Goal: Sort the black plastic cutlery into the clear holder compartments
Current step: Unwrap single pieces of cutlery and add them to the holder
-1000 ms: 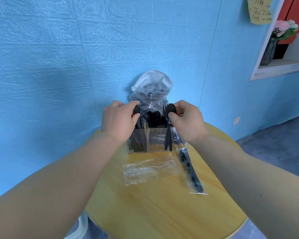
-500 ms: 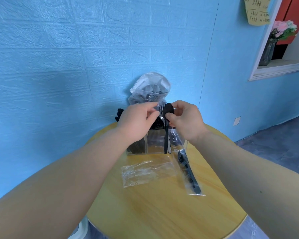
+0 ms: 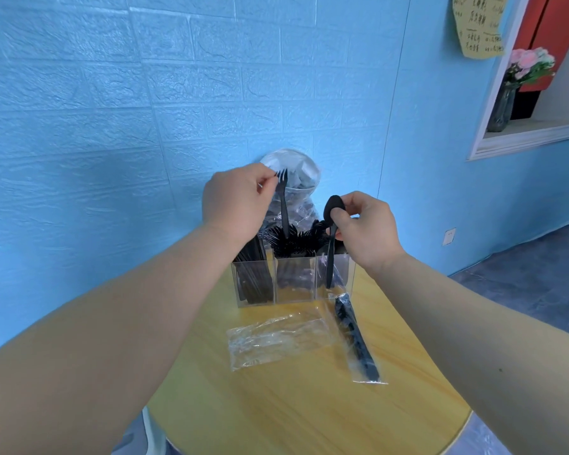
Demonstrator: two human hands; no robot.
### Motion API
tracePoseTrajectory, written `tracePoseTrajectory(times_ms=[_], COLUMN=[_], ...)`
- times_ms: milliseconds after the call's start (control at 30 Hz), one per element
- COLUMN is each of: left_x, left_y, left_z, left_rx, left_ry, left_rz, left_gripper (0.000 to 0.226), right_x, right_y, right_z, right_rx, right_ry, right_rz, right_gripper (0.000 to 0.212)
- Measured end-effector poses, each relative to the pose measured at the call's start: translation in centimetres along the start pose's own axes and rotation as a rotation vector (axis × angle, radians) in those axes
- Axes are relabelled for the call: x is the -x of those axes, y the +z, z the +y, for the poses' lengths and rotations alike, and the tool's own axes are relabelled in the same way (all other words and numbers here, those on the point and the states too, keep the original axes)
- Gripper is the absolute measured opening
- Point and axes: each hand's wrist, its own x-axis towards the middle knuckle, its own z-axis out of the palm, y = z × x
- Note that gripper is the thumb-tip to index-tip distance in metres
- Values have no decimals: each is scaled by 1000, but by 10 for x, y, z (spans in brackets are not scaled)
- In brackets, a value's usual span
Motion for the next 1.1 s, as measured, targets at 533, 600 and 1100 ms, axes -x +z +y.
tracePoseTrajectory(times_ms=[533,600,1100], left_x=[27,29,38], left_y=[61,63,92], left_z=[-18,-5,-5], left_rx=[-609,-478,-308], left_ry=[266,327,334], left_rz=[-468,-422,-520], left_gripper=[32,39,40], right_x=[-13,-22,-51], right_y=[-30,-38,-30], right_z=[17,12,16], right_rx=[158,172,414], right_ry=[-189,-256,-472], right_rz=[185,268,199], right_gripper=[17,14,13])
